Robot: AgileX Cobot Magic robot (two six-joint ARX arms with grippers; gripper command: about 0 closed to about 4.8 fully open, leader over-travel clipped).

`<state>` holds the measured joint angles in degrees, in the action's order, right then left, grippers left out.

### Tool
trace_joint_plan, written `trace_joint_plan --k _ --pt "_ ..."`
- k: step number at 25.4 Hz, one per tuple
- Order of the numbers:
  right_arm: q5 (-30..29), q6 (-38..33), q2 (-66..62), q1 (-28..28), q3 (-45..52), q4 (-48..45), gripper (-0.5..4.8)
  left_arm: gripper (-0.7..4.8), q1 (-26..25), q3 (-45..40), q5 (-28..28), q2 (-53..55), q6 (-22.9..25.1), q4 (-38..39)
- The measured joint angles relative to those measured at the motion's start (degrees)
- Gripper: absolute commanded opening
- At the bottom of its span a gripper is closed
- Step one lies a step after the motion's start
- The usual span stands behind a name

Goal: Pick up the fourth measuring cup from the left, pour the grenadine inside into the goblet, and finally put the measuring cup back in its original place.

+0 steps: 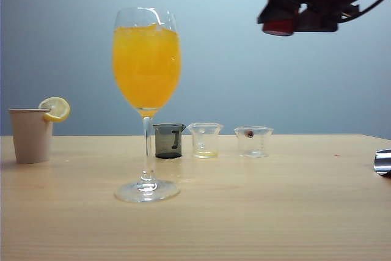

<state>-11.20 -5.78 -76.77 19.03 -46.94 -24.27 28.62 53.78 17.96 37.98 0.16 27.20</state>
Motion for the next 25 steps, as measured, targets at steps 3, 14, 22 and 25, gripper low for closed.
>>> trace_joint_plan --k 3,14,22,25 --pt "0.1 0.0 0.4 3.6 0.0 0.5 0.52 -0.06 0.0 0.0 0.0 0.0 0.0 0.0" --pt "2.7 3.0 0.5 10.9 -7.9 13.8 0.52 -0.06 0.0 0.0 0.0 0.0 0.0 0.0" --pt "7.6 9.9 0.5 17.7 -10.0 17.1 0.48 -0.06 0.0 0.0 0.0 0.0 0.0 0.2" --pt "8.4 10.5 0.5 19.6 -10.0 17.4 0.48 -0.06 0.0 0.0 0.0 0.0 0.0 0.6"
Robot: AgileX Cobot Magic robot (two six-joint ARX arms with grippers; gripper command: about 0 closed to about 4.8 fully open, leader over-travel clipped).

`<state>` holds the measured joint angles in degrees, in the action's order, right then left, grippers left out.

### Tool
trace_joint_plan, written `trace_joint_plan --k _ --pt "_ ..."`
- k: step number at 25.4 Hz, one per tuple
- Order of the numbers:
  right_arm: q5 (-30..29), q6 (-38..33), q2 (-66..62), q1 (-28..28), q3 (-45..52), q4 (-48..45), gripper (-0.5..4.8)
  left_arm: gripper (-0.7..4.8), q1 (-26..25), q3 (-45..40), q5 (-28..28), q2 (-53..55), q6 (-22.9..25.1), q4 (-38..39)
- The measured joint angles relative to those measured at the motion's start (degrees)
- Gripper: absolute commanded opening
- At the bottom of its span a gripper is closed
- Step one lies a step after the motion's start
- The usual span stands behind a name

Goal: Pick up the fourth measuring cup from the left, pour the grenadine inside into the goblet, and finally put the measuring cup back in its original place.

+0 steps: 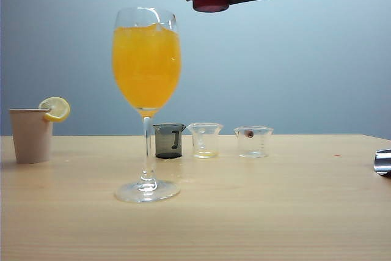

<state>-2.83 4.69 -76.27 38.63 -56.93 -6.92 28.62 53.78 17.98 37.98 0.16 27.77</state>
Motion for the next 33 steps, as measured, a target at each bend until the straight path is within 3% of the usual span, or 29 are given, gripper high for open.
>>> trace_joint_plan --k 7,23,33 --pt "4.4 9.2 0.0 4.0 0.0 1.0 0.48 -0.06 0.0 0.0 1.1 0.0 0.0 0.0" --pt "7.0 16.0 -0.9 5.7 0.0 0.8 0.48 -0.06 0.0 0.0 1.4 0.0 0.0 0.0" --pt "7.2 16.2 -2.7 6.0 0.0 -0.8 0.48 -0.06 0.0 0.0 1.4 0.0 0.0 0.0"
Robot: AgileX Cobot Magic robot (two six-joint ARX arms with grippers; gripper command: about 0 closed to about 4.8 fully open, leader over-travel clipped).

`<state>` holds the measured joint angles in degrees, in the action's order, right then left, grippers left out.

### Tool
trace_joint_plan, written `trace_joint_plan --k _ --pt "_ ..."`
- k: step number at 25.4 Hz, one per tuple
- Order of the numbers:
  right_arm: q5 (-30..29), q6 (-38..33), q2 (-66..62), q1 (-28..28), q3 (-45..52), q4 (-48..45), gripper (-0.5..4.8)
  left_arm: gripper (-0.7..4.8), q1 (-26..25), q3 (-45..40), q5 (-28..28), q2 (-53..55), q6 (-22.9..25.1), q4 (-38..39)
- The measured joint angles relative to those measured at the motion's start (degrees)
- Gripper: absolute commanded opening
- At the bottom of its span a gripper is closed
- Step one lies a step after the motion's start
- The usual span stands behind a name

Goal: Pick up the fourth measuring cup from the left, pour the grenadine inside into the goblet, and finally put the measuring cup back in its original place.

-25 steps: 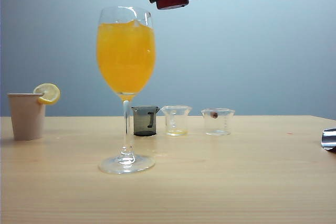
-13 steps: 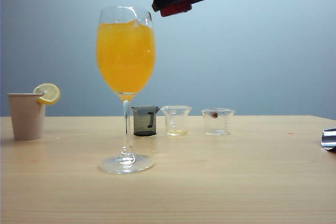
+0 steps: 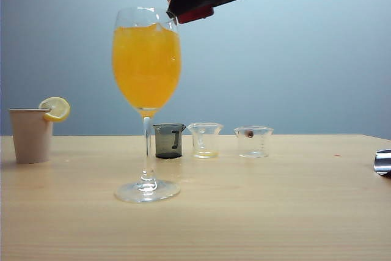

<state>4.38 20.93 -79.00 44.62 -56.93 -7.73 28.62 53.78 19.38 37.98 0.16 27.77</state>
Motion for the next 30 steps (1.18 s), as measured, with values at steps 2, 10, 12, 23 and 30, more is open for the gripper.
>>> trace_joint_plan --k 2,10,12,23,30 --pt "0.0 0.0 -0.5 0.0 0.0 -1.1 0.48 -0.06 0.0 0.0 0.0 0.0 0.0 0.0" --pt "-0.1 0.5 -1.3 0.0 0.0 -1.6 0.48 -0.06 0.0 0.0 0.0 0.0 0.0 0.6" --pt "-0.5 2.6 -1.3 0.0 0.0 -1.9 0.48 -0.06 0.0 0.0 0.0 0.0 0.0 0.7" --pt "-3.0 9.0 -1.3 0.0 0.0 -2.7 0.21 -0.06 0.0 0.0 0.0 0.0 0.0 0.8" --pt "-3.1 11.9 -1.3 0.0 0.0 -2.7 0.21 -0.06 0.0 0.0 0.0 0.0 0.0 0.8"
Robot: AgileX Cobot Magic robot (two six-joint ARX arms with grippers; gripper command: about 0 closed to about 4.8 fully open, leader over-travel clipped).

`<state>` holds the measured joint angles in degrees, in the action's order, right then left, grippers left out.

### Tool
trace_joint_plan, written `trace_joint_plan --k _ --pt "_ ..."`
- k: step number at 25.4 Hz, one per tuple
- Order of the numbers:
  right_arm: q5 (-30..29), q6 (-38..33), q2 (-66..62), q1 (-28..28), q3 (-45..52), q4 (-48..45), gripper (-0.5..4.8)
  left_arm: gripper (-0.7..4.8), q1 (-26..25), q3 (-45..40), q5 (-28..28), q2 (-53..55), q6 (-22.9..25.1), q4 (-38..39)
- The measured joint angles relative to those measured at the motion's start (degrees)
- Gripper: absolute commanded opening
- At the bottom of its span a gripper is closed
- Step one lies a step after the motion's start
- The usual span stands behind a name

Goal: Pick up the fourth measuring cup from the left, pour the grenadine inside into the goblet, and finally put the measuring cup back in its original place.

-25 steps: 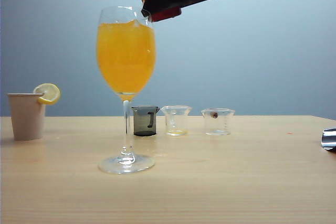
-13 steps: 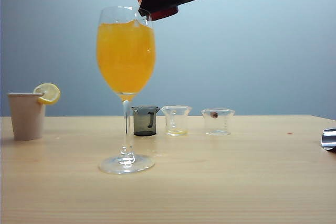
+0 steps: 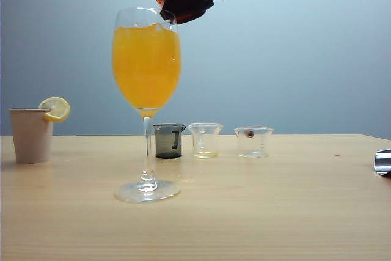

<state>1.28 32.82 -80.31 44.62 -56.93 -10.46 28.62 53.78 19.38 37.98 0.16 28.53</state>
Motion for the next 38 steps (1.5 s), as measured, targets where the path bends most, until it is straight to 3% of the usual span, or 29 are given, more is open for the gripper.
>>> trace_joint_plan --k 16,22,38 --pt "-1.4 13.4 0.0 0.0 0.0 0.0 0.21 -0.06 0.0 0.0 0.0 0.0 0.0 0.2" --pt "-1.4 16.8 0.0 0.1 0.0 0.0 0.21 -0.06 0.0 0.1 0.0 0.1 0.2 5.1" --pt "3.7 17.2 -1.1 1.5 0.0 -1.0 0.21 -0.06 0.0 0.1 0.0 0.1 0.5 7.1"
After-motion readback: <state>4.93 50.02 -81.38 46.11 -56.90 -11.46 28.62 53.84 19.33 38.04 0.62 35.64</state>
